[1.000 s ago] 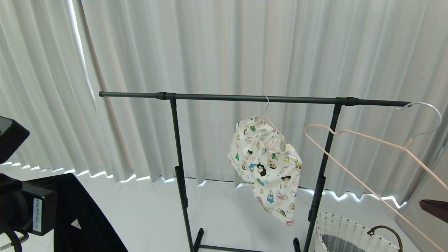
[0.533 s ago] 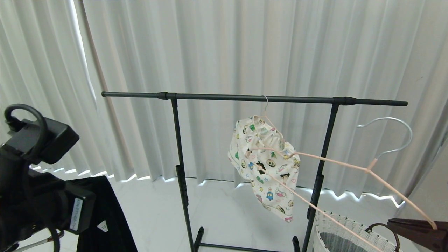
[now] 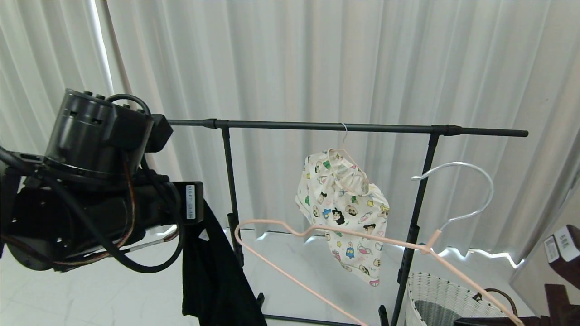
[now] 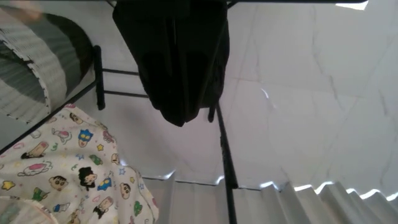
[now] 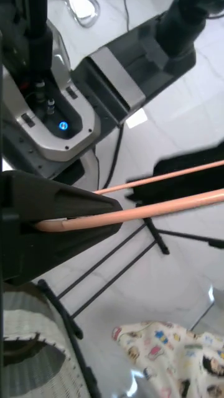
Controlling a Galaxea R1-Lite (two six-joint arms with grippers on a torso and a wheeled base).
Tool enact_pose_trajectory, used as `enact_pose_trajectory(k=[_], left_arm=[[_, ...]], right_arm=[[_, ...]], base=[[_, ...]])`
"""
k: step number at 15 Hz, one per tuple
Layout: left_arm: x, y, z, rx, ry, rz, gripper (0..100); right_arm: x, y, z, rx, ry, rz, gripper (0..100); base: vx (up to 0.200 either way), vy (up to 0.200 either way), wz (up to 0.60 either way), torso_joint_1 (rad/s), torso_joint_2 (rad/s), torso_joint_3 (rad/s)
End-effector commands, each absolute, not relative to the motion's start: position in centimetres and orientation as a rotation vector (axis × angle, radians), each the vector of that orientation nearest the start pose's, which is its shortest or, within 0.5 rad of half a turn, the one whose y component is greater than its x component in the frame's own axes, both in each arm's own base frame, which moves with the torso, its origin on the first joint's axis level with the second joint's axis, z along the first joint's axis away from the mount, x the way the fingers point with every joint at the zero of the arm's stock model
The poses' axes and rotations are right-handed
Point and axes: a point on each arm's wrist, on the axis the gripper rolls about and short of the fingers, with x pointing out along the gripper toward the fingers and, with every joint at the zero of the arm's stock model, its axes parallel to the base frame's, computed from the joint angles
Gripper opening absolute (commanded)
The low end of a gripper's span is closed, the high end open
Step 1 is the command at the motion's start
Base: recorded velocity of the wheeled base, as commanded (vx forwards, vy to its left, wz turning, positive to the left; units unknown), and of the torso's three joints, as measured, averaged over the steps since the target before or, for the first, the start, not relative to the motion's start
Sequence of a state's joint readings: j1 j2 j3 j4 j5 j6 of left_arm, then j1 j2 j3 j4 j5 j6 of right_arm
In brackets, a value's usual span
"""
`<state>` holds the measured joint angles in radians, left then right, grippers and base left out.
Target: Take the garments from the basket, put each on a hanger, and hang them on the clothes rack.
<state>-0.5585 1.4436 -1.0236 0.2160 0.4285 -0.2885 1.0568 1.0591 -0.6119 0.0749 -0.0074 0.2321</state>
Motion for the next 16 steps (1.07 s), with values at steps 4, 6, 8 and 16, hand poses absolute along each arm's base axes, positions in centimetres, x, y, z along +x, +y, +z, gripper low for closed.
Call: enact_pose_trajectory(k=[4,6,8,16], left_arm=[[21.0,-13.1,23.5,0.024,0.576,-0.074,0],[20.9,-13.3,23.7,0.022,0.568,-0.080,0],[20.9,-13.5,23.8,0.025,0.567,-0.090,0],[21.2,-14.6,23.1,0.036,0.566,-0.034,0]], right_arm=[[8.2,14.9,19.2,-0.073,0.627,0.948,0],[8.7,14.9,19.1,-0.069,0.632,0.923,0],[8.8,15.0,19.4,-0.061,0.622,0.926,0],[9.4,16.2,20.1,-0.053,0.606,0.933,0]], base=[[0.000,0.000,0.00,0.000,0.00,0.000],[0.000,0.000,0.00,0.000,0.00,0.000],[0.000,0.000,0.00,0.000,0.00,0.000],[0.000,0.000,0.00,0.000,0.00,0.000]])
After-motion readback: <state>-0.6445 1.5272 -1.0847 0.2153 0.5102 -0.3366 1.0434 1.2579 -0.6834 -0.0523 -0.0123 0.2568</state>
